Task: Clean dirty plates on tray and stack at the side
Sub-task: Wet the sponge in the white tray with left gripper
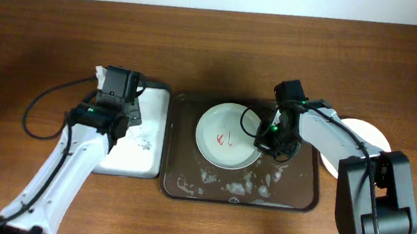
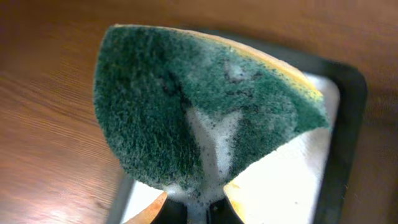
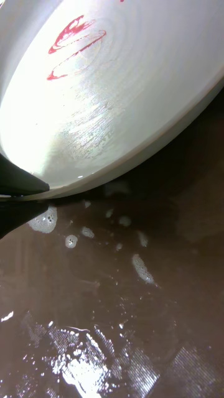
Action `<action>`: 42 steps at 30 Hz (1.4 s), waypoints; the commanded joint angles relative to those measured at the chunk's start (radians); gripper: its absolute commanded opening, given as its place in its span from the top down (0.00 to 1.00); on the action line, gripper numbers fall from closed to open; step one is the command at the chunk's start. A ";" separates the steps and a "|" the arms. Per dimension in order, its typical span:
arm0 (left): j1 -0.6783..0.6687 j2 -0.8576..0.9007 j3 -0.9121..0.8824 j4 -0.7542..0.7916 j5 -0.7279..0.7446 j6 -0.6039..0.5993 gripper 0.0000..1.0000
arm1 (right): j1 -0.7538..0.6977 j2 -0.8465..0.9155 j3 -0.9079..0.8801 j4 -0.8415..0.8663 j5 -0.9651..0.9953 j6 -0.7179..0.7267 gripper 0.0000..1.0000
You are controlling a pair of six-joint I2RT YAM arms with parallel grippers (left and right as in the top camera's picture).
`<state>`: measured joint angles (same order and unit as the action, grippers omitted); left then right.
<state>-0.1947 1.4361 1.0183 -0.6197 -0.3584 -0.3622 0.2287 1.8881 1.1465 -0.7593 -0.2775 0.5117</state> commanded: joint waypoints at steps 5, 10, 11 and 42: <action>-0.092 -0.085 0.003 0.002 -0.245 0.050 1.00 | 0.001 0.010 -0.010 -0.011 0.044 -0.011 0.96; -0.135 -0.085 0.003 -0.002 -0.301 0.050 1.00 | 0.001 0.010 -0.010 -0.011 0.047 -0.037 0.96; -0.135 -0.085 0.003 -0.002 -0.301 0.050 1.00 | 0.001 0.010 -0.010 -0.011 0.047 -0.037 0.96; -0.027 0.152 -0.035 -0.037 0.445 0.013 1.00 | 0.001 0.010 -0.010 -0.012 0.046 -0.052 0.96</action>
<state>-0.2646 1.5280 0.9886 -0.6567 -0.1139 -0.3401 0.2287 1.8881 1.1465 -0.7593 -0.2771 0.4850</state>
